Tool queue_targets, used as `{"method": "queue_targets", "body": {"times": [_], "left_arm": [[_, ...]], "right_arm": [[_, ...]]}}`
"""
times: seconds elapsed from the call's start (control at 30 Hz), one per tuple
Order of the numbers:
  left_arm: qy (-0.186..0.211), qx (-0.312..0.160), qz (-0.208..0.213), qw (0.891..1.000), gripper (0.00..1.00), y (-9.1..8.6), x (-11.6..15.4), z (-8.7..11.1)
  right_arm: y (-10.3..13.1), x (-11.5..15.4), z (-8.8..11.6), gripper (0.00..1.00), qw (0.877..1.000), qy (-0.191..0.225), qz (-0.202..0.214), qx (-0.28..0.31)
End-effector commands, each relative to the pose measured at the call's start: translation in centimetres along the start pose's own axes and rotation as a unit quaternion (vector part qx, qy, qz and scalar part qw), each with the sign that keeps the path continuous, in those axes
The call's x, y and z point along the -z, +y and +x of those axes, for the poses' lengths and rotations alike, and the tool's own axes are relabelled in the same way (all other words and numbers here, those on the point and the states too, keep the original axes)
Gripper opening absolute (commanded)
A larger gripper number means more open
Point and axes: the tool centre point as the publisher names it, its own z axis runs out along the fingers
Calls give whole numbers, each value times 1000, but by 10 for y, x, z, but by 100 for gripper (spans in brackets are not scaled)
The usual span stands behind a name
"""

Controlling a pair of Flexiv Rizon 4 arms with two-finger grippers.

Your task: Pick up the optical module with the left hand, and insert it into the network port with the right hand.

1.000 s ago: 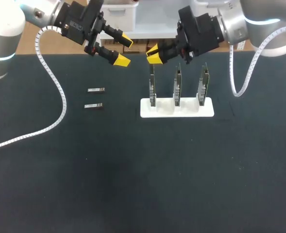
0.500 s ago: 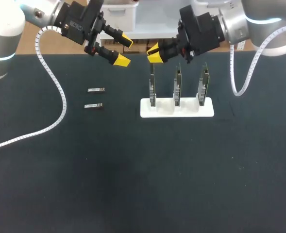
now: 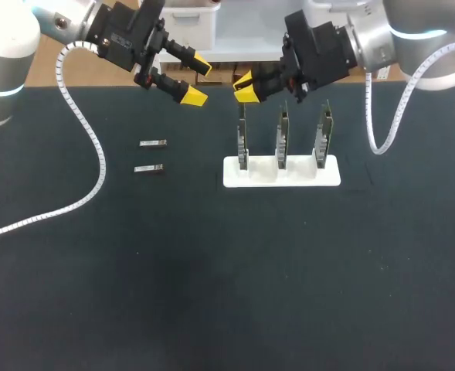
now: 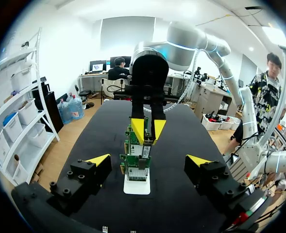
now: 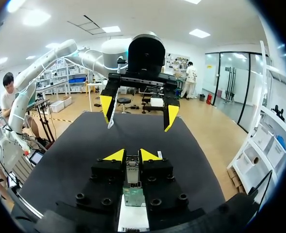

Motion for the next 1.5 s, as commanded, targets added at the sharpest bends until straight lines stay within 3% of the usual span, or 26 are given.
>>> {"method": "queue_targets", "body": {"times": [0.03,0.53,0.93,1.5], "left_arm": [[3,2,0,1000,100,0,0,-1],[3,2,0,1000,100,0,0,-1],[3,2,0,1000,100,0,0,-1],[3,2,0,1000,100,0,0,-1]], "right_arm": [[1,3,-2,0,1000,-5,4,3],[1,-1,7,0,1000,3,3,0],[-3,-1,-2,0,1000,-5,3,11],[-5,-2,4,0,1000,2,4,3]]}}
